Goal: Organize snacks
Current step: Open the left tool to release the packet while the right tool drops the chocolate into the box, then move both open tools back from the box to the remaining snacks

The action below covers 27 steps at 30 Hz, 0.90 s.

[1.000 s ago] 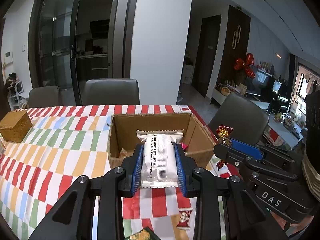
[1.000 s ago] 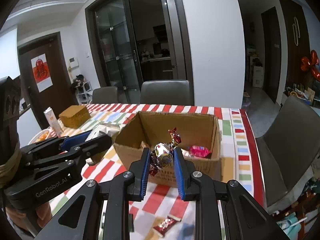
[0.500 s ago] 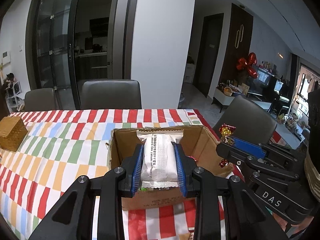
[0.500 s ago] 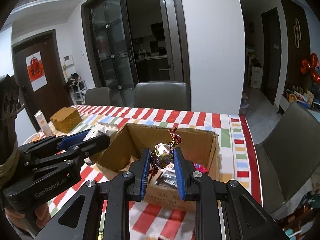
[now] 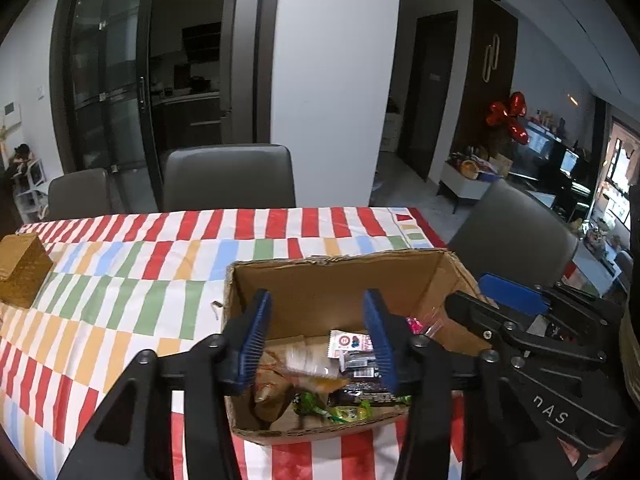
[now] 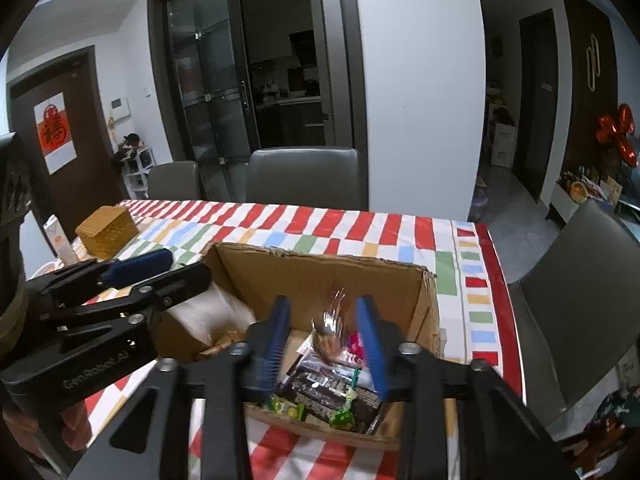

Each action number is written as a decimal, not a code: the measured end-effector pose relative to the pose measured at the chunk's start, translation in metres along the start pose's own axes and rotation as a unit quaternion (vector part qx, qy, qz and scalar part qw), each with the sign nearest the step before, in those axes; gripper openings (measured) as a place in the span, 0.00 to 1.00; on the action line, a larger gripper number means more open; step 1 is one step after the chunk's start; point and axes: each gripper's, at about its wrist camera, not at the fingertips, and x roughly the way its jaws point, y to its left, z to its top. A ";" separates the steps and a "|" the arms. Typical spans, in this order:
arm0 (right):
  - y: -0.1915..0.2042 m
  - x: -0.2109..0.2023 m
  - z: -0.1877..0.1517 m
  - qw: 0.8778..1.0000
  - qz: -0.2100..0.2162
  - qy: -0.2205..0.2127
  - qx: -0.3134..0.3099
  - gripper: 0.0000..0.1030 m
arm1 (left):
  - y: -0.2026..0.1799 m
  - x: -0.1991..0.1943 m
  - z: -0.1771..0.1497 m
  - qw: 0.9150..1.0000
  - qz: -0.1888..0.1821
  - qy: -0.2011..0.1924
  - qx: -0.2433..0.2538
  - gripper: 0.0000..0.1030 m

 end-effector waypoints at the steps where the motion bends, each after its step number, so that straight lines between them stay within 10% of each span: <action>1: -0.002 0.000 -0.002 1.000 -0.002 0.000 0.001 0.40 | 0.000 -0.002 -0.002 1.000 0.003 0.001 0.000 0.47; 27: 0.039 -0.065 -0.067 1.000 0.017 0.008 -0.005 0.47 | 0.004 -0.095 -0.075 1.000 0.028 -0.005 0.000 0.56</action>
